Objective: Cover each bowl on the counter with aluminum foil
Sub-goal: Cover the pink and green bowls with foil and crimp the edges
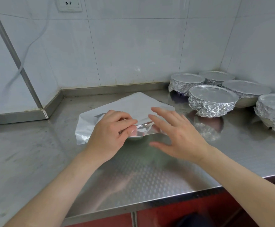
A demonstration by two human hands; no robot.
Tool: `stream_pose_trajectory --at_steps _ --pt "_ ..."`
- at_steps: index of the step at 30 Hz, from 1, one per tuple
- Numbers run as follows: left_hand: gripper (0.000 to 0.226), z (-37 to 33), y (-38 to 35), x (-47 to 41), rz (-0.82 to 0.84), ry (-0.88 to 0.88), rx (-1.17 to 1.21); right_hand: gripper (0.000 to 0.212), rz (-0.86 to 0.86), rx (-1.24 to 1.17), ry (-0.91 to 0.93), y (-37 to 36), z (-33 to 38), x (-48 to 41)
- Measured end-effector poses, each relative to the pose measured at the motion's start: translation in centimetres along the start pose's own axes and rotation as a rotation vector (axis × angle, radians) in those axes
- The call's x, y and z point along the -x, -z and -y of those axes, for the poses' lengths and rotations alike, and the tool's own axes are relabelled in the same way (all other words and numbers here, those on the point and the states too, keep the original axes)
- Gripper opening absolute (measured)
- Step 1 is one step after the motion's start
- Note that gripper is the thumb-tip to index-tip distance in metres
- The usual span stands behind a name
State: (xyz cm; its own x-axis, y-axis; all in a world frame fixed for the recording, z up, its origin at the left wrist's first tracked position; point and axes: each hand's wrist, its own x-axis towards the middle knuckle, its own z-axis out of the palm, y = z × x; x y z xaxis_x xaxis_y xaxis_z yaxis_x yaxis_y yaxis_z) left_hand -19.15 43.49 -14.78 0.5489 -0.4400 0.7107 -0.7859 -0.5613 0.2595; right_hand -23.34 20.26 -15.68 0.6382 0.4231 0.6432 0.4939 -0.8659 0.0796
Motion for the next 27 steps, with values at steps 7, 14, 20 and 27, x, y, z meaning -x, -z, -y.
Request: stream_pose_trajectory --at_steps 7,14,20,27 --pt "0.024 0.9 0.0 1.4 -0.02 -0.039 -0.013 0.029 -0.271 0.117 -0.001 -2.3 -0.9 0.4" --pt "0.013 1.2 -0.3 1.4 -0.138 -0.034 -0.043 0.051 -0.05 0.053 -0.04 -2.4 -2.1 1.5" --pt "0.014 1.0 0.0 0.5 -0.091 0.058 0.029 0.047 0.093 -0.223 -0.207 1.4 -0.5 0.5" --pt "0.013 0.9 0.0 0.2 -0.077 0.078 0.044 0.011 0.2 -0.327 -0.188 2.8 2.4 -6.9"
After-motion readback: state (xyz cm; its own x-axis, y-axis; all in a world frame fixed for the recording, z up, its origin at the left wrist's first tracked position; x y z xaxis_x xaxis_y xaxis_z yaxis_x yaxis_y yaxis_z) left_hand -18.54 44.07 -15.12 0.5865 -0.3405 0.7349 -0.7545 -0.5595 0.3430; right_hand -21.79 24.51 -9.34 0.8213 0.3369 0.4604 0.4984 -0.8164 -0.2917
